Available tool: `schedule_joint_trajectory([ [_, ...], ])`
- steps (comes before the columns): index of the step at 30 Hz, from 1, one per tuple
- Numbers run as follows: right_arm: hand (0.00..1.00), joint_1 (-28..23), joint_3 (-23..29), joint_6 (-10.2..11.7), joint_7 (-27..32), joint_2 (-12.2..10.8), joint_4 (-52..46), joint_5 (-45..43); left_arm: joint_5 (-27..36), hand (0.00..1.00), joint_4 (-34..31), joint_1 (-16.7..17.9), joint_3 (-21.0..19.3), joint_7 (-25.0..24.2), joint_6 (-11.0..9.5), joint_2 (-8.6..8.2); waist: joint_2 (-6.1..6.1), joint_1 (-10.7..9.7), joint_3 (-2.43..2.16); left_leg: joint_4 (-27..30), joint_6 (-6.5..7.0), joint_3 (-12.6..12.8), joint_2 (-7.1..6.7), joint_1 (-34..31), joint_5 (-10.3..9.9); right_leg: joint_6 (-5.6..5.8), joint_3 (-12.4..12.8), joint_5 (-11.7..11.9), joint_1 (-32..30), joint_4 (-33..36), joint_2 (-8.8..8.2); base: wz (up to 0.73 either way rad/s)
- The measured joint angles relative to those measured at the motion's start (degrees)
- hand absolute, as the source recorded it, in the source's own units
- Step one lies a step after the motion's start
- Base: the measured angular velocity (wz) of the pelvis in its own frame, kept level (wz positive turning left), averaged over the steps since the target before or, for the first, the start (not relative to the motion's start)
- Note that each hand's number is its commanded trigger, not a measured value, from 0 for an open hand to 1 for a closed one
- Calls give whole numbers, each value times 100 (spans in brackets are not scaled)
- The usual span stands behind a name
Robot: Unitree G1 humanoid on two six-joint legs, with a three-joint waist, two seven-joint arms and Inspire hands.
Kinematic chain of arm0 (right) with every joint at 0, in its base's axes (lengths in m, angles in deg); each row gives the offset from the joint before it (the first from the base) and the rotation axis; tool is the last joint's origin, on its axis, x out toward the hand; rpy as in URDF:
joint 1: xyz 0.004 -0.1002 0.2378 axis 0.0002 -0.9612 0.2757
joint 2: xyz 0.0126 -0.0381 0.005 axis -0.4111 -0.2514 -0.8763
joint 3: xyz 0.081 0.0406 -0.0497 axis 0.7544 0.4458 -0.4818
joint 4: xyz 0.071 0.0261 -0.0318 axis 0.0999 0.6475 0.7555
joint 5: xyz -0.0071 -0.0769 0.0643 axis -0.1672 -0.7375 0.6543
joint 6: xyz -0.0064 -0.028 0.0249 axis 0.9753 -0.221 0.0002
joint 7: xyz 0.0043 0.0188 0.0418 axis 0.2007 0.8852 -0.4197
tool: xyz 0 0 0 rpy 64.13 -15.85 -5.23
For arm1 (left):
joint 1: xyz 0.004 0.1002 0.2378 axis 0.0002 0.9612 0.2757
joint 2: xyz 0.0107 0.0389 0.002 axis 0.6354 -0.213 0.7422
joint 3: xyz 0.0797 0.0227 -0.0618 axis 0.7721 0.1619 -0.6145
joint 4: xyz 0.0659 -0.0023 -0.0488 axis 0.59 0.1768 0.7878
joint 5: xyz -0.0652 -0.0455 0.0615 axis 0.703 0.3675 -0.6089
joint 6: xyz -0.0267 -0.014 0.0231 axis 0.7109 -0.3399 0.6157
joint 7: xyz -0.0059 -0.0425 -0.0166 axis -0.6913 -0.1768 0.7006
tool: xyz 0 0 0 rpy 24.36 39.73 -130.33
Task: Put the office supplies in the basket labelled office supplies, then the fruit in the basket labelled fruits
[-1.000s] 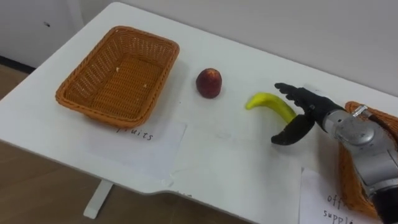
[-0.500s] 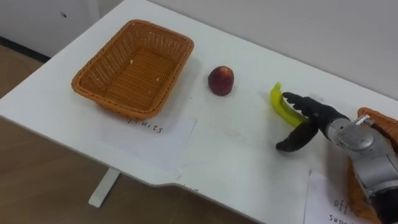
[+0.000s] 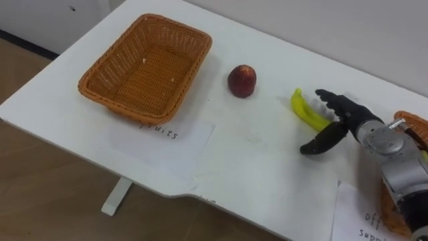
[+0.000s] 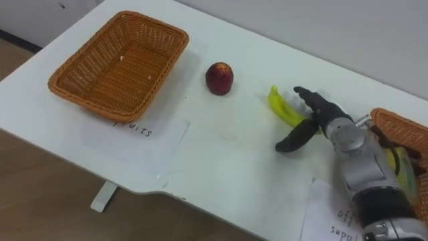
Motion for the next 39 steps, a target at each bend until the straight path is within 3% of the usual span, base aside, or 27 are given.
schedule_joint_trajectory([
  [17, 0, 209, -270, 54, 262, 52, 39, 244, -18, 0, 113, -177, 118, 5, -7, 4, -37, -5, 51, -11, -15, 65, 35, -153, 58, -84, 20, 53, -219, 1, 17, -3],
  [19, 0, 269, -342, 53, 176, 102, 40, 247, -57, 0, 113, -173, 116, -21, -2, 3, -79, 3, 36, -12, -15, 64, 38, -177, 58, -87, 5, 55, -258, 2, 18, 0],
  [29, 0, 295, -408, 17, -279, 309, 38, 664, -49, 0, 116, -247, 120, -303, 4, 37, -78, 165, 50, -24, -16, 58, 41, -164, 58, -89, -37, 57, -270, -10, 19, 0],
  [34, 0, 454, -744, 15, -463, 460, 31, 745, -47, 0, 113, -243, 124, -352, 2, 54, -88, 176, 49, -46, -20, 51, 42, -158, 61, -89, -51, 57, -272, -21, 23, 0],
  [39, 0, 504, -935, 15, -651, 558, 31, 777, -20, 0, 102, -245, 262, -336, -12, 189, -115, 240, 52, -88, -28, 51, 53, -100, 67, -90, -51, 57, -257, -20, 31, -2],
])
